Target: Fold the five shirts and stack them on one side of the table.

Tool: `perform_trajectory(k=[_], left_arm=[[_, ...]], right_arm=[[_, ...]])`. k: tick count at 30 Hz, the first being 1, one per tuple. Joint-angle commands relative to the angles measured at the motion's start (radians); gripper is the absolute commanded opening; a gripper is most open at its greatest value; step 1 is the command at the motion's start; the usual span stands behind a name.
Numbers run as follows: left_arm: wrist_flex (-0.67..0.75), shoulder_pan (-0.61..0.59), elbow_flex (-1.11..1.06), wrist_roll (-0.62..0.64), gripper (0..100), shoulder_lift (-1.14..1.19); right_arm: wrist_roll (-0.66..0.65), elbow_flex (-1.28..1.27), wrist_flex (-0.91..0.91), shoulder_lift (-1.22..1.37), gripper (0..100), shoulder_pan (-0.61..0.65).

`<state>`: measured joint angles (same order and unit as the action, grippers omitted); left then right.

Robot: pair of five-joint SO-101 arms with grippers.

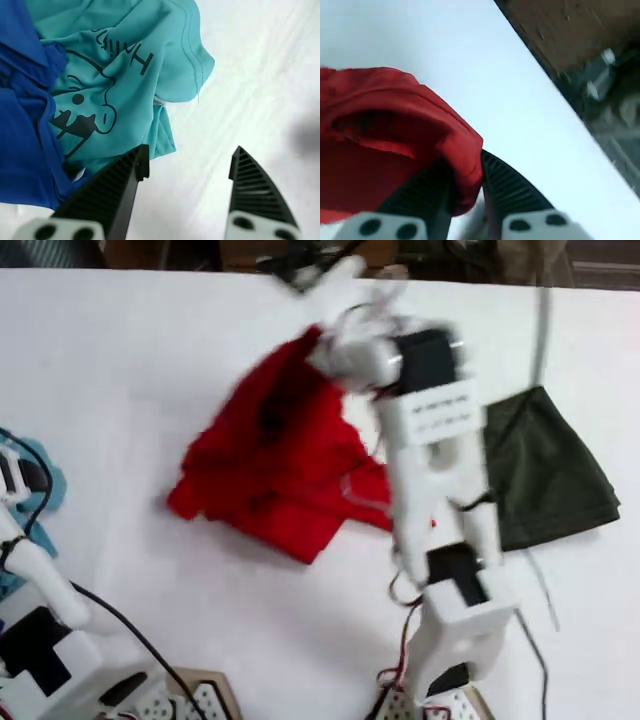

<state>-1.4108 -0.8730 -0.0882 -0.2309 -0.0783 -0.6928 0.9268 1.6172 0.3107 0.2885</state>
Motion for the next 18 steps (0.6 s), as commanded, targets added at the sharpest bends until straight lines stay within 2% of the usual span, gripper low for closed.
perform_trajectory(k=[1, 9, 11, 15, 18], left_arm=[[0.015, -0.011, 0.070, -0.006, 28, -0.008], [0.015, -0.017, 0.199, -0.002, 28, -0.006], [0.015, -0.017, 0.196, -0.003, 28, -0.006], [0.029, -0.020, 0.177, -0.006, 28, -0.005], [0.075, -0.021, 0.148, -0.006, 28, -0.005]], right_arm=[[-0.063, -0.026, -0.016, 0.028, 2.1, -0.102], [-0.180, -0.054, -0.016, 0.199, 2.9, -0.142], [-0.180, -0.044, -0.016, 0.217, 8.0, -0.142], [-0.176, -0.011, -0.015, 0.219, 26.4, -0.111], [-0.144, 0.032, -0.018, 0.217, 30.0, -0.028]])
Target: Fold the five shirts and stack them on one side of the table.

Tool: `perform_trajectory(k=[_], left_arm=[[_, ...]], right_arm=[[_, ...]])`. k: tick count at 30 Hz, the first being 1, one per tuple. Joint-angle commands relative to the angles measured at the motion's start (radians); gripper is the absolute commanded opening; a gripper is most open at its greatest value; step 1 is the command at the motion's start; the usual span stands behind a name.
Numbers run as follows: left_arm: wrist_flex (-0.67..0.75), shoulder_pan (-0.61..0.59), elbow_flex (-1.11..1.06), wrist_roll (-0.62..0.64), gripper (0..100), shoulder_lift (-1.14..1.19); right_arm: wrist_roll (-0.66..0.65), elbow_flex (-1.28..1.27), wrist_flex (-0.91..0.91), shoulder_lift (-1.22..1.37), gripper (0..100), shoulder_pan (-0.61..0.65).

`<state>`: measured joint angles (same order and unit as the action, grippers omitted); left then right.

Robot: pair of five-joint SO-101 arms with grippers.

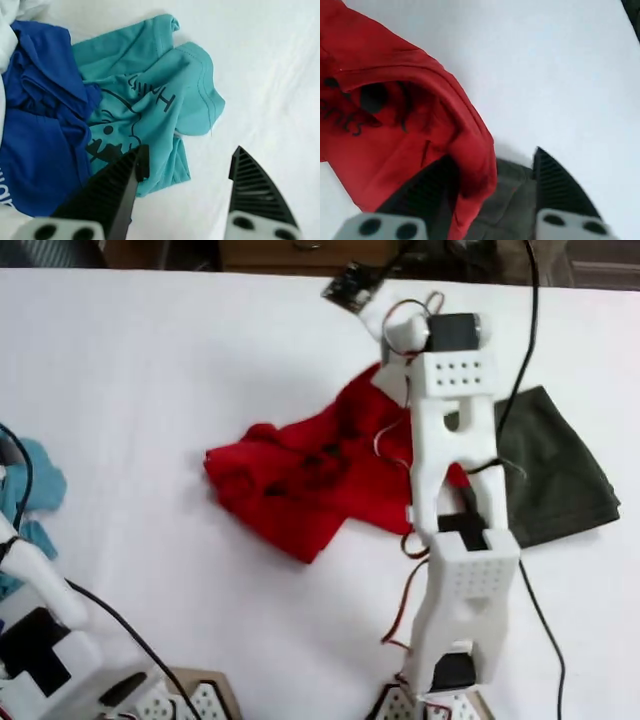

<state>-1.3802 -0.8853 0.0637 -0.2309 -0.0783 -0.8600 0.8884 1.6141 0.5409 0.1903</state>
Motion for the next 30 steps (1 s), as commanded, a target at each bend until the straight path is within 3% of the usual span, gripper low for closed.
perform_trajectory(k=[1, 7, 10, 14, 18, 23, 30], left_arm=[[0.060, -0.009, -0.019, -0.006, 28, -0.005], [0.135, -0.043, -0.105, -0.002, 28, -0.005], [0.157, -0.084, -0.133, -0.003, 28, -0.005], [0.163, -0.146, -0.128, -0.005, 28, -0.005], [0.163, -0.161, -0.130, -0.031, 28, -0.005], [0.157, -0.157, -0.130, -0.037, 28, -0.005], [0.137, -0.127, -0.134, -0.035, 28, -0.006]], right_arm=[[0.057, 0.094, -0.018, -0.013, 30.0, 0.097], [0.333, 0.157, -0.108, 0.013, 30.0, 0.298], [0.359, 0.161, -0.150, 0.045, 30.0, 0.369], [0.358, 0.152, -0.157, 0.094, 28.3, 0.364], [0.356, 0.161, -0.088, 0.156, 20.5, 0.272], [0.364, 0.163, -0.093, 0.182, 1.0, 0.070], [0.356, 0.245, -0.061, 0.180, 2.0, -0.199]])
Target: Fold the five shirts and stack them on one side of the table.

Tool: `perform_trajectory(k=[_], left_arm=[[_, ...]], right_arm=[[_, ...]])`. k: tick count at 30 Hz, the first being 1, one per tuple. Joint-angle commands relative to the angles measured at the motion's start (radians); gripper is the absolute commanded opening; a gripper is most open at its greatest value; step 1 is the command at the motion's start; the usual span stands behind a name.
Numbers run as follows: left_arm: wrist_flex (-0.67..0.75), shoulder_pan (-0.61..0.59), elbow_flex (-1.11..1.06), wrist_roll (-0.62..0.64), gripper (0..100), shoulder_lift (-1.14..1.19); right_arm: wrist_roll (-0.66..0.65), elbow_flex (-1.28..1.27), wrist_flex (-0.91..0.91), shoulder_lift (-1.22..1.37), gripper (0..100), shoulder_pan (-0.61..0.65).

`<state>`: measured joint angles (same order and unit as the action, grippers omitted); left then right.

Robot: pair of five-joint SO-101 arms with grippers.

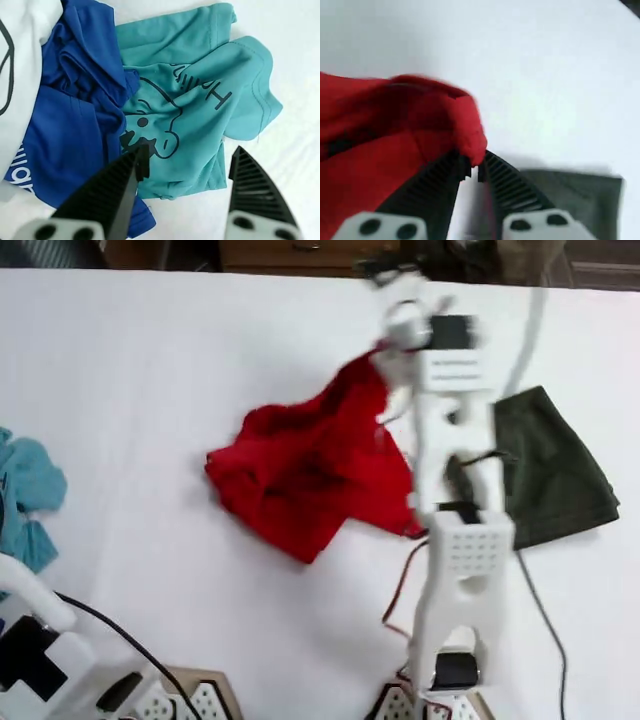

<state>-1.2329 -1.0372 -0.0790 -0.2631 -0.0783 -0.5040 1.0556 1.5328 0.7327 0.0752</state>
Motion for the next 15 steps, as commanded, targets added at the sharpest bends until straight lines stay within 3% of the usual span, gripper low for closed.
perform_trajectory(k=[1, 4, 9, 15], left_arm=[[-0.017, 0.037, 0.007, -0.003, 28, -0.006], [-0.044, 0.071, 0.010, -0.002, 28, -0.006], [-0.055, 0.098, 0.005, 0.000, 28, -0.005], [-0.054, 0.026, 0.008, -0.005, 28, -0.006]], right_arm=[[0.000, 0.104, 0.036, -0.012, 2.3, -0.102], [0.000, 0.170, 0.087, -0.012, 2.4, -0.110], [0.000, 0.308, 0.130, -0.012, 4.5, 0.005], [0.002, 0.348, 0.130, -0.004, 24.6, 0.196]])
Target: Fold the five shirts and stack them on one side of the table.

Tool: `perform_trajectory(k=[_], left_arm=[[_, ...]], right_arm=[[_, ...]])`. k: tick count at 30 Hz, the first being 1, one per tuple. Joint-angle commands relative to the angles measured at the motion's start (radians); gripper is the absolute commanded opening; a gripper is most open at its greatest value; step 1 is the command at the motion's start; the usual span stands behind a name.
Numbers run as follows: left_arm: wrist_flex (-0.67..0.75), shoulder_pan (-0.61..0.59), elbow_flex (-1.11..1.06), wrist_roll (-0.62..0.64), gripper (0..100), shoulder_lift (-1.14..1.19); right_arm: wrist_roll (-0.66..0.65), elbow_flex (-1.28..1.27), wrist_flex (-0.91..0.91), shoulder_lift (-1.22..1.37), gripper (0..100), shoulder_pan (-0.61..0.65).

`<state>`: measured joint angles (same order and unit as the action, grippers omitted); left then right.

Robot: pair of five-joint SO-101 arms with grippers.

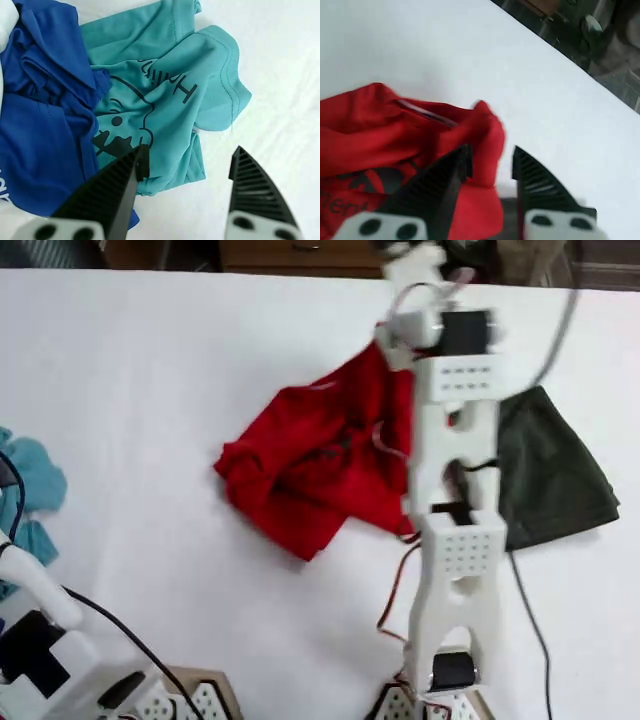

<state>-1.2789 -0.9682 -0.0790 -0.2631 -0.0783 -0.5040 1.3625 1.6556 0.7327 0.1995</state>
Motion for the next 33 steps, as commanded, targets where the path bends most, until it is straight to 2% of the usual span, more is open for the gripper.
perform_trajectory(k=[1, 7, 12, 20, 30, 33], left_arm=[[-0.008, -0.058, 0.008, -0.005, 28, -0.006], [-0.003, -0.120, 0.010, -0.008, 28, -0.006], [-0.003, -0.115, 0.005, -0.008, 28, -0.005], [-0.003, -0.115, 0.004, -0.008, 28, -0.005], [-0.009, -0.118, 0.005, -0.008, 28, -0.005], [-0.009, -0.118, 0.005, -0.008, 28, -0.005]], right_arm=[[0.002, 0.040, 0.007, -0.002, 27.2, 0.090], [0.002, 0.035, 0.002, 0.002, 31.2, 0.182], [0.003, -0.068, -0.010, 0.125, 31.2, 0.314], [0.002, -0.074, 0.015, 0.259, 31.2, 0.456], [0.000, -0.130, 0.008, 0.380, 30.8, 0.470], [0.003, -0.110, 0.007, 0.386, 20.6, 0.472]])
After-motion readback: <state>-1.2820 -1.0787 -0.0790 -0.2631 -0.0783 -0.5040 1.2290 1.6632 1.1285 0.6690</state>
